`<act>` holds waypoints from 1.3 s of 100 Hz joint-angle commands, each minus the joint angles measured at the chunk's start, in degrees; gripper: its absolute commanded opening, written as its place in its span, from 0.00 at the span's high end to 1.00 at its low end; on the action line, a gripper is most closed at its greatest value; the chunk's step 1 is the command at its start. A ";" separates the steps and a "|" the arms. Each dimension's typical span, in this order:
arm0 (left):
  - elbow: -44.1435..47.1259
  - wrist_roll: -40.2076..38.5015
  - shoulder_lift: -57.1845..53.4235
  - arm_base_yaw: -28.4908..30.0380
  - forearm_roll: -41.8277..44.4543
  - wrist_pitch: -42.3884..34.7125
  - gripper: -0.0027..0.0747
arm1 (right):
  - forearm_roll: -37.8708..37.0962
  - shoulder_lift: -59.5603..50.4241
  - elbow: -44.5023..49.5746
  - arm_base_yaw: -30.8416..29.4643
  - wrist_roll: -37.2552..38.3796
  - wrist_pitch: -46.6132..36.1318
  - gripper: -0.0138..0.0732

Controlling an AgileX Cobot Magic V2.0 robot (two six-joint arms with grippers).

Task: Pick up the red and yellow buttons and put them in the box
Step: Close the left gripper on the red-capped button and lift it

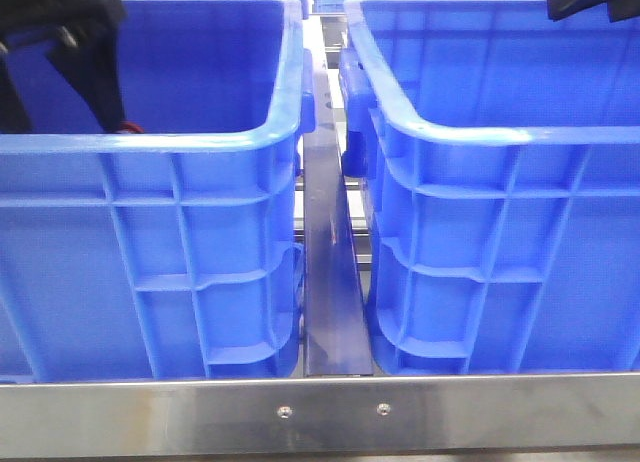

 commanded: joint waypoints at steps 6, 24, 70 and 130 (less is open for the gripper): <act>-2.04 0.60 0.30 0.07 -0.82 -4.10 0.24 | 0.21 -1.91 -1.55 -0.14 -0.26 -0.43 0.31; -2.04 0.60 3.06 0.07 -0.70 -6.93 0.24 | 0.21 -1.91 -1.55 -0.14 -0.26 -0.43 0.31; -2.04 0.74 3.52 0.07 -0.58 -11.11 0.34 | 0.21 -1.91 -1.55 -0.14 -0.26 -0.43 0.31; -2.04 1.72 2.97 0.07 -0.46 -11.34 0.87 | 0.21 -1.91 -1.55 -0.14 -0.26 -0.50 0.31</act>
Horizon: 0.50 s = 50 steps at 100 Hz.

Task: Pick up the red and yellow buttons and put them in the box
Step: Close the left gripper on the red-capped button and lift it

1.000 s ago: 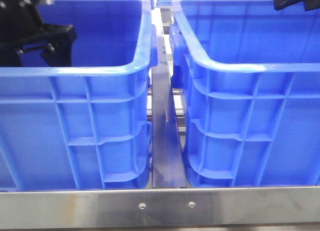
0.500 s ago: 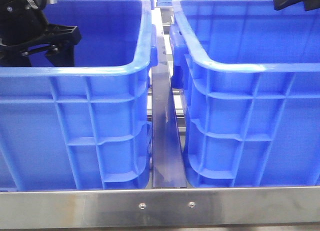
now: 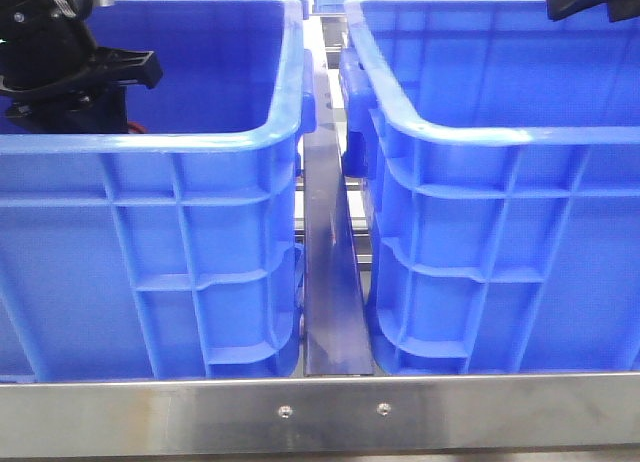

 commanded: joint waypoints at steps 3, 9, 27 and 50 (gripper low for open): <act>-1.94 1.40 -3.42 0.07 -0.44 -2.36 0.88 | 0.21 -1.91 -1.55 -0.14 -0.26 -0.50 0.31; -1.94 1.81 -4.53 0.07 -0.44 -2.36 0.88 | 0.21 -1.91 -1.55 -0.14 -0.26 -0.50 0.31; -1.84 2.80 -9.43 -0.03 -2.44 -2.24 0.88 | 0.21 -1.91 -1.55 -0.14 -0.26 -0.50 0.31; -1.38 8.22 -15.66 -4.85 -7.00 -2.49 0.88 | 0.21 -1.91 -1.55 -0.14 -0.26 -0.50 0.31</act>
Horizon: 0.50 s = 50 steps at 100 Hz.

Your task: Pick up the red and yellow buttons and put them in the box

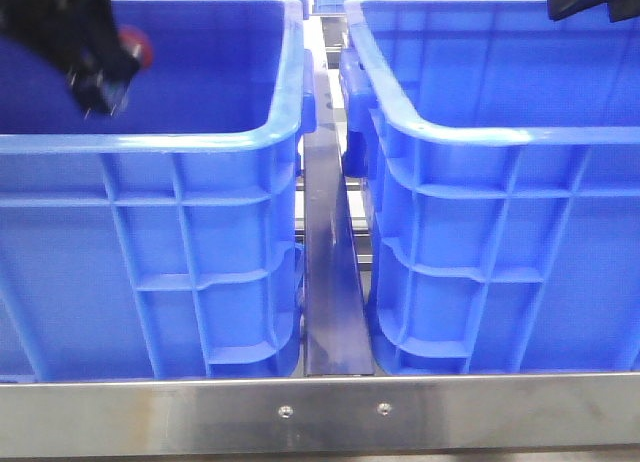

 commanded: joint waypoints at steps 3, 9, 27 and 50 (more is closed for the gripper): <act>-1.49 3.47 -4.98 -3.46 -3.51 -2.49 0.88 | 0.21 -1.91 -1.55 -0.14 -0.26 -0.50 0.31; -1.49 5.47 -6.10 -5.72 -3.95 -2.78 0.88 | 0.21 -1.91 -1.55 -0.14 -0.26 -0.50 0.31; -1.49 8.52 -7.36 -12.74 -4.09 -3.17 0.88 | 0.21 -1.91 -1.55 -0.14 -0.26 -0.44 0.31; -1.49 8.78 -7.36 -19.49 -4.19 -3.08 0.88 | 0.21 -1.91 -1.55 -0.14 -0.26 1.76 0.31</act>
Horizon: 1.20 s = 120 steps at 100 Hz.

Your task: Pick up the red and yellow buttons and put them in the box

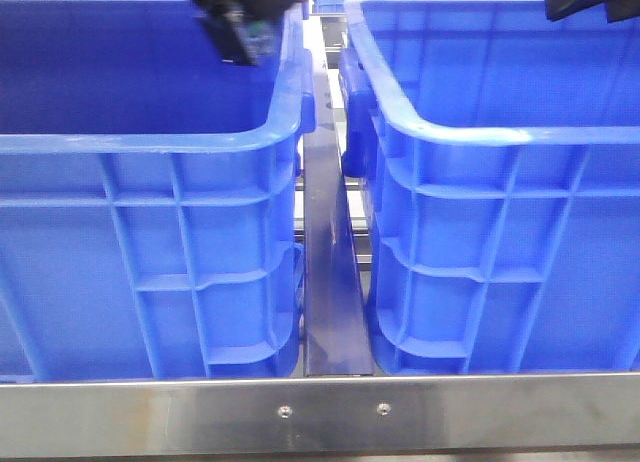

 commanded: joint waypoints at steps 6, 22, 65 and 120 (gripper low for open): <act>-1.49 0.20 -2.44 -2.62 -1.22 -3.47 0.88 | 0.94 -1.91 -1.55 -0.14 -0.26 2.32 0.31; -1.49 1.31 -2.44 -3.77 -1.22 -3.84 0.88 | 9.13 -2.14 -2.18 -0.14 -0.08 15.79 0.31; -1.49 1.64 -2.44 -3.77 -1.22 -4.06 0.88 | 17.66 1.85 -9.14 -0.07 17.27 45.90 0.13; -1.49 1.64 -2.44 -3.77 -1.22 -4.76 0.88 | 17.30 6.74 -10.14 6.80 19.36 50.42 0.13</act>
